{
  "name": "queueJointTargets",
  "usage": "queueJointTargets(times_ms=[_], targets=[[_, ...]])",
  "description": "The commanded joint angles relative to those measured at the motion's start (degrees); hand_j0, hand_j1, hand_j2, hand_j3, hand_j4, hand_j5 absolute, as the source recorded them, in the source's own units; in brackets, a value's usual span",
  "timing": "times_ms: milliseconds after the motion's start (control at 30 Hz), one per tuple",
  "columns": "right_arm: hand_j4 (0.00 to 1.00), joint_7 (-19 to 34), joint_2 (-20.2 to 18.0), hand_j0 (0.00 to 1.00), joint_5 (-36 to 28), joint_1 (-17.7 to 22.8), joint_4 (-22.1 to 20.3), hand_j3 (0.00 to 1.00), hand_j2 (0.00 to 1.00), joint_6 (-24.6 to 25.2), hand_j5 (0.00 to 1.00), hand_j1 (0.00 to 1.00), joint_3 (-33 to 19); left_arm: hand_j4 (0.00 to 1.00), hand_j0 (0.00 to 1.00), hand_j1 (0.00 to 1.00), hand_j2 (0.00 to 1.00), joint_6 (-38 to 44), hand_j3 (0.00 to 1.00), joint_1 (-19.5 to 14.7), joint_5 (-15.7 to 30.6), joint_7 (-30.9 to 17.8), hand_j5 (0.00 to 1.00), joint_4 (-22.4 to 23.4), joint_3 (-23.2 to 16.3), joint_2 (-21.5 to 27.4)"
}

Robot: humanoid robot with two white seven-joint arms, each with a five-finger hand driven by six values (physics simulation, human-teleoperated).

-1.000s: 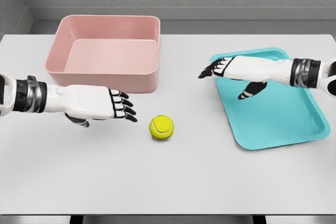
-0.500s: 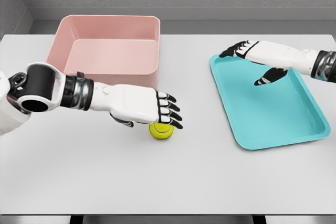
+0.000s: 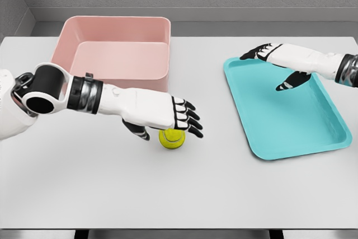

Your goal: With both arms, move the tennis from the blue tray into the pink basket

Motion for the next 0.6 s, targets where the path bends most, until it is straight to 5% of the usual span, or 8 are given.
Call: queueJointTargets(times_ms=[0,200,567], targets=[[1.00,-0.03,-0.02,1.00,-0.40,0.09,0.08,1.00,1.00,0.13,1.00,1.00,-0.05,1.00,1.00,1.00,1.00,0.14,1.00,0.00,-1.42,0.02,1.00,0.57,-0.69,-0.18],[1.00,-0.03,-0.11,1.00,-0.40,0.09,0.26,1.00,1.00,0.13,1.00,1.00,-0.05,1.00,1.00,1.00,1.00,0.14,1.00,-0.61,-5.90,0.02,1.00,0.57,-2.10,-3.61],[1.00,-0.03,0.42,1.00,-0.40,-0.18,1.84,1.00,1.00,0.13,1.00,1.00,-0.05,1.00,1.00,1.00,1.00,0.14,1.00,-0.97,0.16,0.02,1.00,7.34,-4.38,-3.79]])
